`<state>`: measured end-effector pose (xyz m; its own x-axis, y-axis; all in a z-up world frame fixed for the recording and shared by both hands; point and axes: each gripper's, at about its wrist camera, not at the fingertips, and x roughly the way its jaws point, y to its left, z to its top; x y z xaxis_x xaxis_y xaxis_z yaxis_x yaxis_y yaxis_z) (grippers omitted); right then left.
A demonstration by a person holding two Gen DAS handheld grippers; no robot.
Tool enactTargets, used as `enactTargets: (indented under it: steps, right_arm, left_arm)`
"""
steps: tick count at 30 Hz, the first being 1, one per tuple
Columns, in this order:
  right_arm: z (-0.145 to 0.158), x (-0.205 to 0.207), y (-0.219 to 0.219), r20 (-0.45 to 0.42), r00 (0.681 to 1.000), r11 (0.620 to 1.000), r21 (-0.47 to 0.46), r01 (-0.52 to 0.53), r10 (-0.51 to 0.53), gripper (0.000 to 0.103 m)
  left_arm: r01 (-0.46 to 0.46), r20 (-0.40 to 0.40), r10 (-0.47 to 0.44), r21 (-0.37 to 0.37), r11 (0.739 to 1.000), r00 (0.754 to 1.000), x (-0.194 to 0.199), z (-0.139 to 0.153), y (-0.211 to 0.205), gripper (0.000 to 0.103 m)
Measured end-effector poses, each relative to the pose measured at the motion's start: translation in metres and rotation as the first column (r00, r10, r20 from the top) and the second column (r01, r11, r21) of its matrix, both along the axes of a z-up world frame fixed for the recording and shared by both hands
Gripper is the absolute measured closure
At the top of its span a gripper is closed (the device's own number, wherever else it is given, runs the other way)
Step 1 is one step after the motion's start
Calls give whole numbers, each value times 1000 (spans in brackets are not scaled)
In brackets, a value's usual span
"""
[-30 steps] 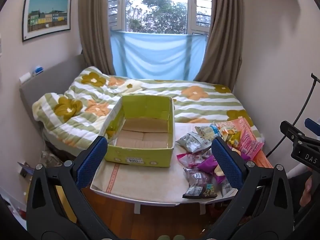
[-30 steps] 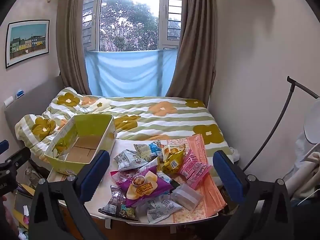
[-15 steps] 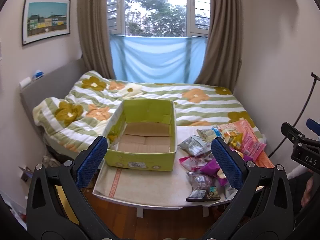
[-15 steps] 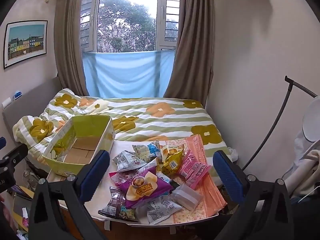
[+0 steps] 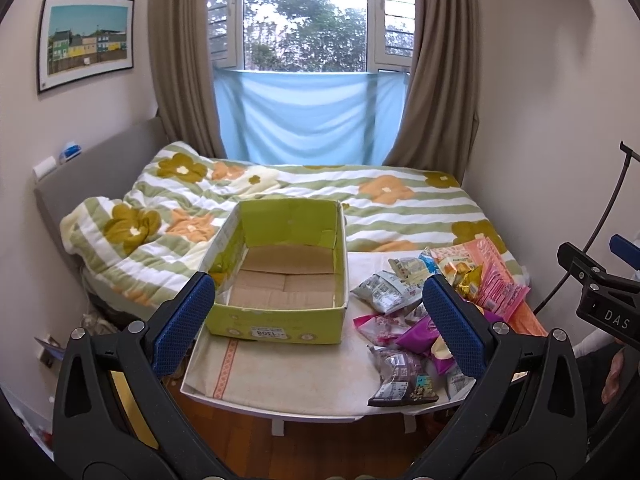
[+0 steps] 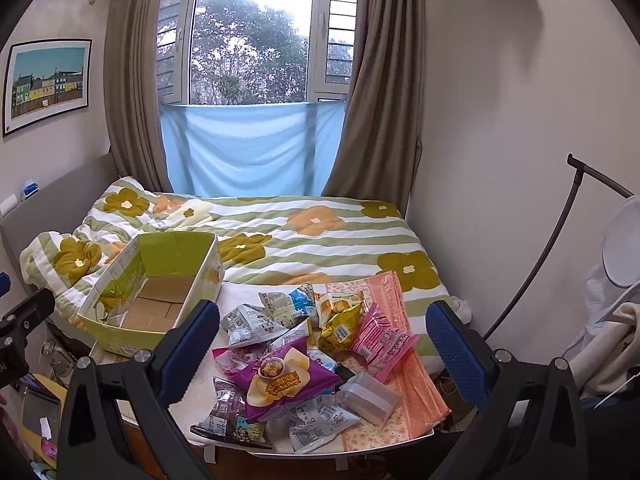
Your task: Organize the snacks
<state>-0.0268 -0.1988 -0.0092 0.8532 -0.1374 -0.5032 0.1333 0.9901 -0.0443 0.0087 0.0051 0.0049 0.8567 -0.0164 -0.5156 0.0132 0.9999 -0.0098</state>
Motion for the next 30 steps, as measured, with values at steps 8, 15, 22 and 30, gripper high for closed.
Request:
enactTargets:
  steps: [8, 15, 22, 30]
  right_arm:
    - [2, 2, 2, -6, 1000, 1000, 6, -3, 3, 0]
    - [0, 3, 1, -7, 1000, 1000, 7, -2, 2, 0]
    - [-4, 6, -2, -16, 1000, 1000, 13, 0, 0, 0]
    - [-4, 6, -3, -16, 1000, 1000, 13, 1, -1, 0]
  left_arm:
    - [11, -17, -11, -5, 1000, 1000, 6, -3, -6, 0]
    - [19, -25, -19, 0, 1000, 1000, 9, -5, -14, 0]
    - [27, -35, -27, -4, 1000, 999, 10, -6, -17, 0]
    - [29, -37, -29, -5, 1000, 999, 11, -4, -16, 0]
